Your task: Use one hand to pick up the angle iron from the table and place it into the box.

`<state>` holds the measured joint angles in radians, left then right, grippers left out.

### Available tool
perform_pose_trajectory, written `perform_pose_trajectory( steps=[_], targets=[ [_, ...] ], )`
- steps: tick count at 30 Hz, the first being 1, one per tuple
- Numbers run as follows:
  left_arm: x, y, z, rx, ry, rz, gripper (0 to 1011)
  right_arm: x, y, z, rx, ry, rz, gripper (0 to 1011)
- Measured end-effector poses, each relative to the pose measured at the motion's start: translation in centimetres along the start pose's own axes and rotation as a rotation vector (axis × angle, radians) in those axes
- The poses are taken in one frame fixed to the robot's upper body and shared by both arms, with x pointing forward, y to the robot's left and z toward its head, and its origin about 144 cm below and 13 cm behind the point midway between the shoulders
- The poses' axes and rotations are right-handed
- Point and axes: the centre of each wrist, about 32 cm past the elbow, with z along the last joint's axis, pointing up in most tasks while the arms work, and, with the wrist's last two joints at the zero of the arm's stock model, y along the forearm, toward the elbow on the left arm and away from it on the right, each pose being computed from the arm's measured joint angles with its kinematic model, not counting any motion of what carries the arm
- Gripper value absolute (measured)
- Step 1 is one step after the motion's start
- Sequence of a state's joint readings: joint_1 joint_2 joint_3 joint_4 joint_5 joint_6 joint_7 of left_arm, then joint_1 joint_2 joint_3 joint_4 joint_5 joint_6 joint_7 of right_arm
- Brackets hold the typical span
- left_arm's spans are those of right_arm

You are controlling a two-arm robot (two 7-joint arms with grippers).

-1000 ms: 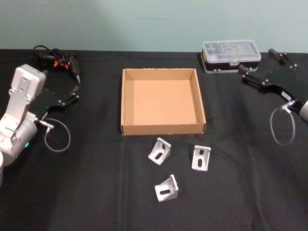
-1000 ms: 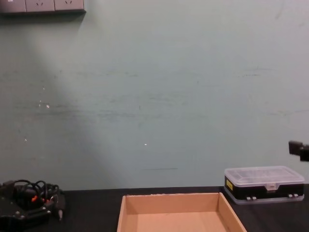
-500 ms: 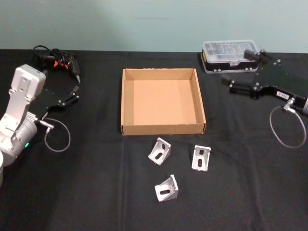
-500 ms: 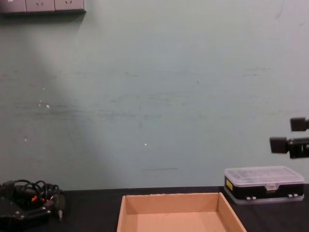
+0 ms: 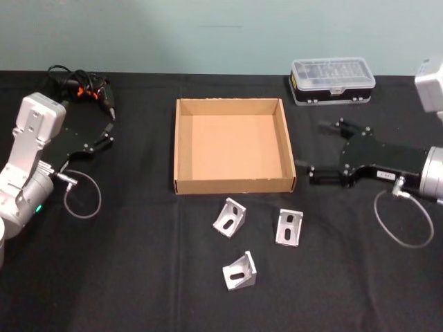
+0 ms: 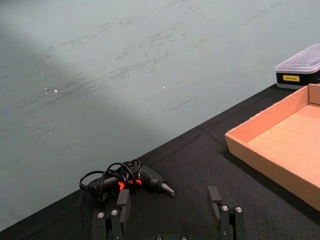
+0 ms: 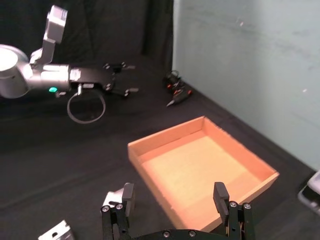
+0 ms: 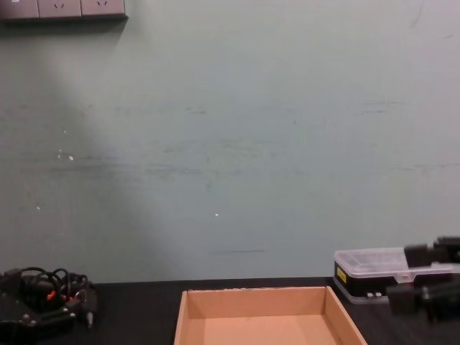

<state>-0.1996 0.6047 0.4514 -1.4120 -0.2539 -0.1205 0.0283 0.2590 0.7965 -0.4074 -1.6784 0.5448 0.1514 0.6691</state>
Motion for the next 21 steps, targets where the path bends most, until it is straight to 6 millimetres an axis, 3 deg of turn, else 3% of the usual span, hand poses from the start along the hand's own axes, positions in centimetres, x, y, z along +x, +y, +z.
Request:
perform_pose_trajectory(
  steps=[21],
  targets=[
    [0.0, 0.0, 0.0, 0.0, 0.0, 0.0, 1000, -0.7, 1.3, -3.0, -0.178, 0.052, 0.133, 1003]
  ],
)
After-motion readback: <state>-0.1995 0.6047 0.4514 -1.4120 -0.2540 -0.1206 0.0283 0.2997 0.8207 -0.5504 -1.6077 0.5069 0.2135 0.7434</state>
